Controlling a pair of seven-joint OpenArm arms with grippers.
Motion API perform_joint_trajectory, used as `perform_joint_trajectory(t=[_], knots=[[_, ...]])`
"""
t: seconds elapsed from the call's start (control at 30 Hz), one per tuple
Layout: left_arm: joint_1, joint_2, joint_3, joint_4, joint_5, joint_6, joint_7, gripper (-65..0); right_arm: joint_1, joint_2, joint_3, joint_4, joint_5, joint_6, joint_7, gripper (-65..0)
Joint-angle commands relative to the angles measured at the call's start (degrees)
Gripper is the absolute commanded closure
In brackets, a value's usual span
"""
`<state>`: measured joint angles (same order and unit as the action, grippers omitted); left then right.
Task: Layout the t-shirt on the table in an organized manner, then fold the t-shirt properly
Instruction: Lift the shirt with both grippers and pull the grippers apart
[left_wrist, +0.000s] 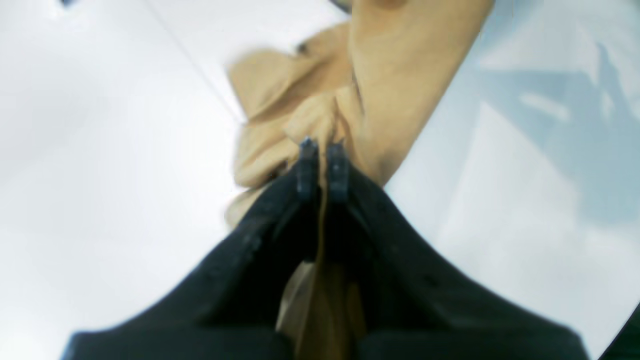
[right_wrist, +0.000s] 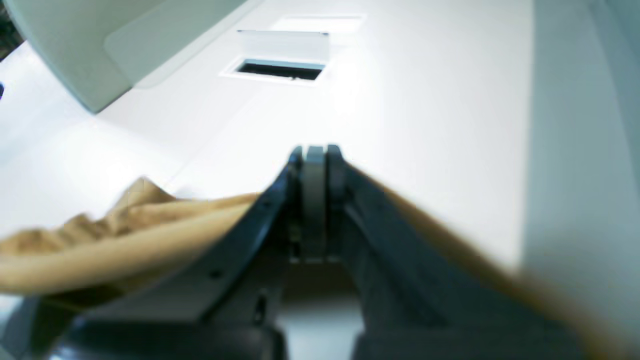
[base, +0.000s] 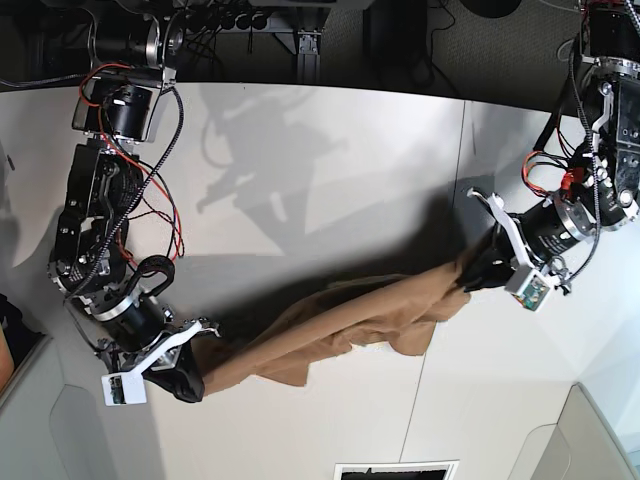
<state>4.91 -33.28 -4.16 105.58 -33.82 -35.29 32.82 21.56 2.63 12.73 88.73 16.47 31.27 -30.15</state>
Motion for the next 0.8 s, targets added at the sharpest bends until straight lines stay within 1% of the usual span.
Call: perform_joint_trajectory(t=[0.0,0.13,0.27,0.3,0.37,0.4,0.43,0.47,0.57,0.63,0.77], knots=[[-0.9,-1.29,-2.36,1.79,-1.22,0.11,-0.94,0.0,1.62,0.66,0.0,1.77,1.7,0.22,1.57,0.0],[-0.96,-2.45,-8.15,2.23,-4.09,0.11,-1.25,0.0,1.9,1.2,0.0,1.92,2.1,0.22,1.6,0.0],[-0.96,-2.91,-8.04,0.0,-4.09,0.09,-1.25,0.0,1.9,1.14,0.0,-0.74,1.95,0.02,1.62,0.0],[-0.94,-2.91,-7.65,-0.96,-4.09,0.09,-1.25,-4.9,1.86,1.14,0.0,-1.57,1.92,0.0,1.62,-5.5],[-0.92,-2.86,-6.8,-2.97,-4.11,0.11,-1.25,-19.7,1.75,1.16,0.0,-3.56,1.81,-0.22,1.62,-25.8],[-0.94,-2.71,-6.45,-3.98,-4.15,0.11,-1.25,-26.6,1.7,1.16,0.0,-4.66,1.42,-0.22,1.57,-34.3],[-0.92,-2.49,-6.23,-4.87,-4.15,0.11,-1.22,-31.3,1.57,1.14,0.0,-5.73,1.07,-0.2,1.2,-40.1],[-0.9,-2.16,-6.23,-5.66,-4.15,0.11,-1.18,-33.1,1.53,1.16,0.0,-6.64,1.09,-0.2,0.09,-43.1],[-0.92,-1.29,-6.23,-7.06,-4.15,0.09,-1.18,-33.0,1.29,1.14,0.0,-8.44,1.29,-0.2,-6.54,-43.6],[-0.87,-0.81,-6.23,-7.3,-4.11,0.11,-0.59,-33.0,0.13,1.18,0.02,-8.44,3.1,-0.17,-10.34,-43.6],[-0.39,-0.04,-6.23,-7.85,-4.15,0.09,0.52,-33.0,-4.94,1.16,0.0,-8.41,7.04,-0.17,-11.26,-43.6]])
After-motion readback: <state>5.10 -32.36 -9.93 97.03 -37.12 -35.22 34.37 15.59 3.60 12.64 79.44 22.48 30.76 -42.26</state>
